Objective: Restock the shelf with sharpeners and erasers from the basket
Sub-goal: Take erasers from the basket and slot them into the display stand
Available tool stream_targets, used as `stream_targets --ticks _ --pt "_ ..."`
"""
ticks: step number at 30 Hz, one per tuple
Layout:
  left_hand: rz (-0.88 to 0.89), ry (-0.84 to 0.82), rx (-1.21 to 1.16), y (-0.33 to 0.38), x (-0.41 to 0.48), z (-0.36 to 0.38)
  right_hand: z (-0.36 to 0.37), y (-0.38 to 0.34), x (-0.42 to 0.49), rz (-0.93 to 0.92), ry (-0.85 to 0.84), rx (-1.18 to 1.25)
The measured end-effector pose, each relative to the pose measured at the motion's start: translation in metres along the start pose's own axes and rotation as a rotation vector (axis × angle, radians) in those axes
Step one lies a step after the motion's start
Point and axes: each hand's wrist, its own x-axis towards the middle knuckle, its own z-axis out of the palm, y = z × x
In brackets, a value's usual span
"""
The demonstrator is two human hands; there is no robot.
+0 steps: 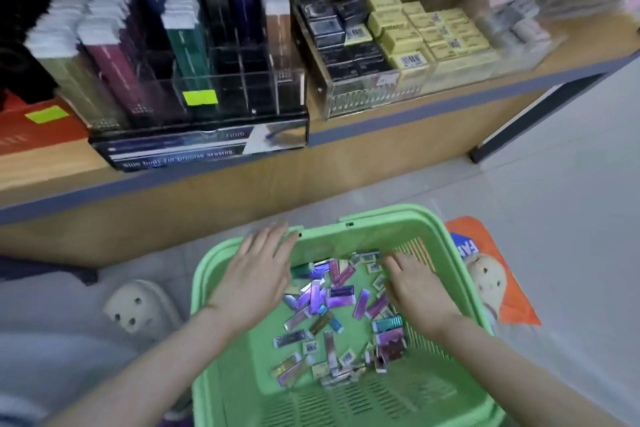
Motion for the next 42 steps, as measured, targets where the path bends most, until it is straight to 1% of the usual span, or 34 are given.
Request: stream_targets --ticks 3,6,7,8,10,11,14,16,18,21,23,25,30,32,35,39,42 --pt "0.018 0.008 -0.03 -0.001 -0.006 0.014 0.044 0.003 0.002 0.071 -0.206 0.121" --pt "0.13 -0.027 -0.092 0.01 -0.02 0.032 0.075 0.002 0.002 0.121 -0.401 0.284" --pt "0.137 -0.049 -0.143 0.017 -0.024 0.038 0.086 0.002 0.001 0.134 -0.467 0.329" --pt "0.094 -0.108 -0.209 0.023 -0.028 0.043 0.095 0.002 0.0 0.147 -0.517 0.365" --pt "-0.086 -0.297 -0.376 0.034 -0.029 0.056 0.109 0.003 -0.001 0.178 -0.582 0.436" --pt "-0.168 -0.375 -0.422 0.036 -0.03 0.068 0.115 0.003 -0.002 0.189 -0.596 0.461" --pt "-0.339 -0.575 -0.493 0.042 -0.03 0.103 0.129 0.002 -0.004 0.167 -0.669 0.488" --pt "-0.405 -0.689 -0.498 0.041 -0.031 0.125 0.134 -0.002 -0.005 0.108 -0.741 0.474" --pt "-0.486 -0.756 -0.549 0.039 -0.032 0.144 0.14 -0.005 -0.003 0.059 -0.786 0.434" --pt "-0.627 -0.752 -0.667 0.038 -0.037 0.164 0.145 -0.006 0.0 0.014 -0.807 0.374" --pt "-0.682 -0.738 -0.696 0.04 -0.042 0.172 0.149 -0.005 0.001 -0.041 -0.827 0.295" --pt "-0.706 -0.751 -0.687 0.042 -0.046 0.176 0.152 -0.006 0.002 -0.067 -0.83 0.277" --pt "-0.72 -0.72 -0.613 0.044 -0.053 0.187 0.154 -0.017 0.005 -0.032 -0.876 0.473" --pt "-0.774 -0.707 -0.595 0.045 -0.053 0.191 0.157 -0.02 0.005 -0.026 -0.888 0.479" --pt "-0.839 -0.711 -0.613 0.047 -0.053 0.193 0.157 -0.023 0.008 -0.075 -0.891 0.469" --pt "-0.783 -0.781 -0.686 0.05 -0.058 0.194 0.158 -0.022 0.01 -0.092 -0.867 0.47" --pt "-0.793 -0.705 -0.703 0.053 -0.057 0.193 0.152 -0.015 0.011 -0.047 -0.847 0.555"
